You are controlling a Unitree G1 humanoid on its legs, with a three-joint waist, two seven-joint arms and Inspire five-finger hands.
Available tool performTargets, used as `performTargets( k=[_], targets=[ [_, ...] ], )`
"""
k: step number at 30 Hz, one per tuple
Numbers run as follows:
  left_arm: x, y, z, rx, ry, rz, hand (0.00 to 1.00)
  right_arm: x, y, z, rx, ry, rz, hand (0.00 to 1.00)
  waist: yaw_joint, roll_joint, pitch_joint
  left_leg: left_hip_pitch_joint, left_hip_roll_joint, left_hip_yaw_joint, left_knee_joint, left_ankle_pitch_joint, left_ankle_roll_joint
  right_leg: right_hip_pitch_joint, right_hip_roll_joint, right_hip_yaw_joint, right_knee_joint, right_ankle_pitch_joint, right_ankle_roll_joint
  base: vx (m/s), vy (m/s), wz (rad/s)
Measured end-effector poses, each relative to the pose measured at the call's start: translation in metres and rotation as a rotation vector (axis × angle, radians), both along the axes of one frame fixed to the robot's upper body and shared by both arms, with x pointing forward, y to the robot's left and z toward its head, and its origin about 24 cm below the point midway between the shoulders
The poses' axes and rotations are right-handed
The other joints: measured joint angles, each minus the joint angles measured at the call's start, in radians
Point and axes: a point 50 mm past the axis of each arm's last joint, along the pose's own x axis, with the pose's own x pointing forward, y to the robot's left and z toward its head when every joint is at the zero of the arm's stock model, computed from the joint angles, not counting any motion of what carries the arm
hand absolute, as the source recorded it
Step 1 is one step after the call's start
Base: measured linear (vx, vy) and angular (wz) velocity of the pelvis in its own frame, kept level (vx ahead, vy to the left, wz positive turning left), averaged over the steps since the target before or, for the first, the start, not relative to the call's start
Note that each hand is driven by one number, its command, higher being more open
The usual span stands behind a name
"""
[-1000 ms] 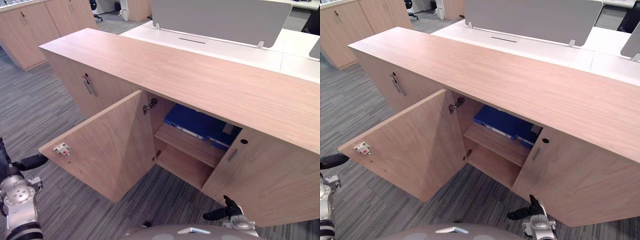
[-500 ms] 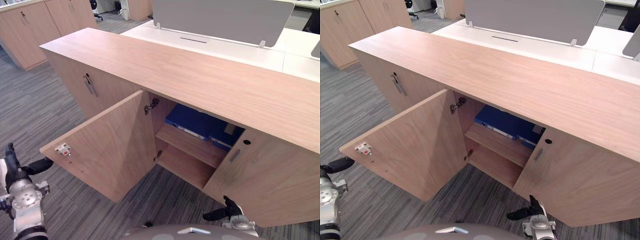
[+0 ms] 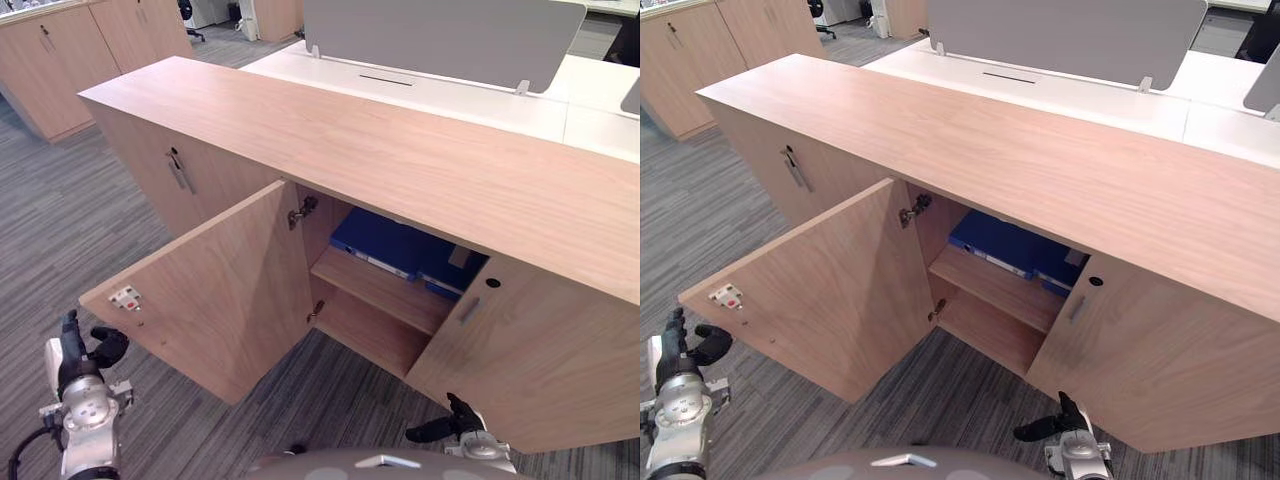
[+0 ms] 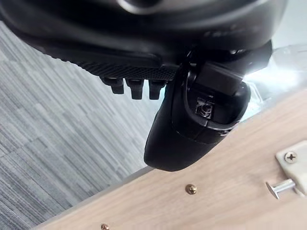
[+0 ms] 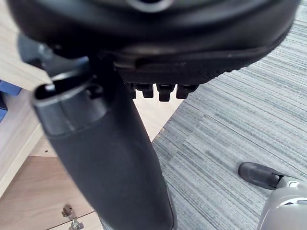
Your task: Walk over to the cabinet, pick up the folder, carry it to the office cabinet, place the folder inside the office cabinet, then close the office cabinet door
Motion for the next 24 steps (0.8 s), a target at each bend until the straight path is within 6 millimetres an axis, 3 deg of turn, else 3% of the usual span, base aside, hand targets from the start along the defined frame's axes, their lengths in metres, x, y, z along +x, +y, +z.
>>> performTargets(
  k=[24],
  targets=[
    [-0.003,-0.03,-0.025,-0.068,0.09,-0.108,1.0,-0.005,0.0,-0.002,0.003,0.023,-0.004,1.0,-0.014,0.032,-0.005,-0.02,-0.007,0.016,0.0,0.025,0.023,-0.038,-0.016,0.027,0.014,0.018,0.028,-0.05,0.012,-0.01]
  ],
)
